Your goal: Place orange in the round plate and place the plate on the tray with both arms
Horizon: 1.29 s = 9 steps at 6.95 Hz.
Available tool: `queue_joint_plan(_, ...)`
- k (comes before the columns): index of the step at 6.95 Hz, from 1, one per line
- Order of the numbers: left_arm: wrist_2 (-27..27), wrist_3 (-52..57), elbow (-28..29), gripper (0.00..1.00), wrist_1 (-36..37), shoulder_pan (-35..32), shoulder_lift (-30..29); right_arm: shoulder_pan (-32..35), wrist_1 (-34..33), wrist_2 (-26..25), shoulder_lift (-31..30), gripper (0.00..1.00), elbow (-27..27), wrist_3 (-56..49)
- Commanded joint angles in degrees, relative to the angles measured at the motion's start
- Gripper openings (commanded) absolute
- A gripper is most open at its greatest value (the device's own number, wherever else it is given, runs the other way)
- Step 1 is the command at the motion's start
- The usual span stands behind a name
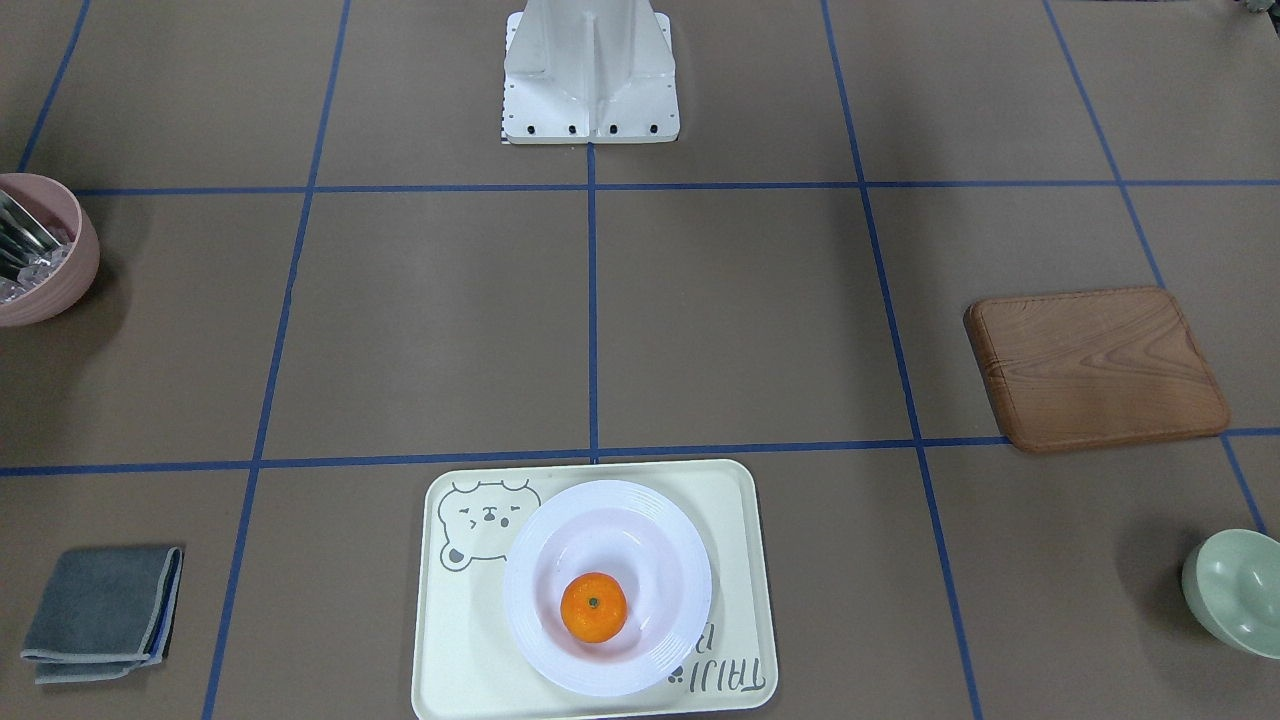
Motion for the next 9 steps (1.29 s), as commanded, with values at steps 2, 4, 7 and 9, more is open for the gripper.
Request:
queue_joint_plan(2, 0.0, -0.1, 0.0, 0.99, 0.0, 0.0, 0.0, 0.0, 0.0, 0.3, -0.1, 1.00, -0.1, 0.0)
queue_joint_plan(4, -0.1, -0.1, 0.0, 0.99, -0.1, 0.0, 0.0, 0.0, 0.0, 0.4, -0.1, 1.00, -0.1, 0.0)
queue_joint_plan(7, -0.1, -0.2, 0.1, 0.99, -0.1, 0.0, 0.6, 0.0, 0.0, 0.4, -0.1, 1.00, 0.0, -0.1)
queue_joint_plan(9, -0.2, -0.2, 0.1, 0.99, -0.1, 0.1, 0.8, -0.1, 0.0, 0.4, -0.1, 1.00, -0.1, -0.1)
